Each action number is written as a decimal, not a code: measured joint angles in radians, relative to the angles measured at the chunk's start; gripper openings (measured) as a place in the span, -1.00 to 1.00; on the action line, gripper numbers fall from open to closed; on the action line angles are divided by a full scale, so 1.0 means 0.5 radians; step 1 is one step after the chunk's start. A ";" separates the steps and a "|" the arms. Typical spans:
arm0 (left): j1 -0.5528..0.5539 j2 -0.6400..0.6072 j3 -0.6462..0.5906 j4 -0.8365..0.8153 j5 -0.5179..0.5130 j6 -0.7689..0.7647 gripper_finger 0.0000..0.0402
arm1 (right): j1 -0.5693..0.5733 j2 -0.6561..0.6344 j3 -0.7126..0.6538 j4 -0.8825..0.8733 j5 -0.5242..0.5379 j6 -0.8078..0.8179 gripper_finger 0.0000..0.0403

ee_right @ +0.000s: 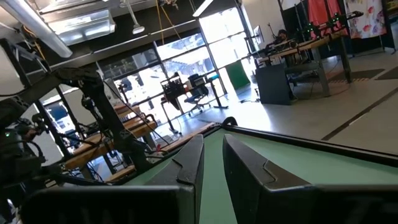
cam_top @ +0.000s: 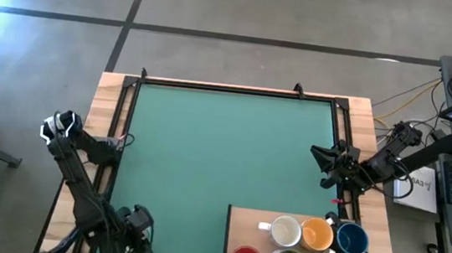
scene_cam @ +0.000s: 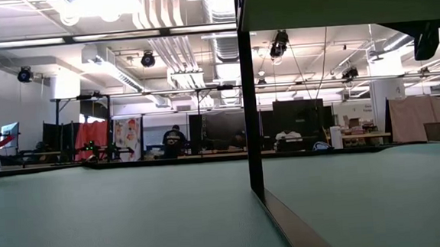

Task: Place coffee mugs
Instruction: Put the blue mug on the shelf

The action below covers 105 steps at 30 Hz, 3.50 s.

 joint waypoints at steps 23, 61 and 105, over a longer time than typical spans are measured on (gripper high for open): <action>-0.007 0.194 -0.018 0.087 0.142 0.447 -0.57 | 0.001 -0.001 0.000 0.000 0.000 0.000 -0.75; 0.592 0.178 0.493 -0.158 -0.433 1.817 -0.97 | 0.001 -0.001 0.000 0.000 0.000 0.000 -0.75; 0.907 0.172 0.600 0.765 -0.429 3.159 -0.96 | 0.001 -0.001 0.000 0.000 0.000 0.000 -0.75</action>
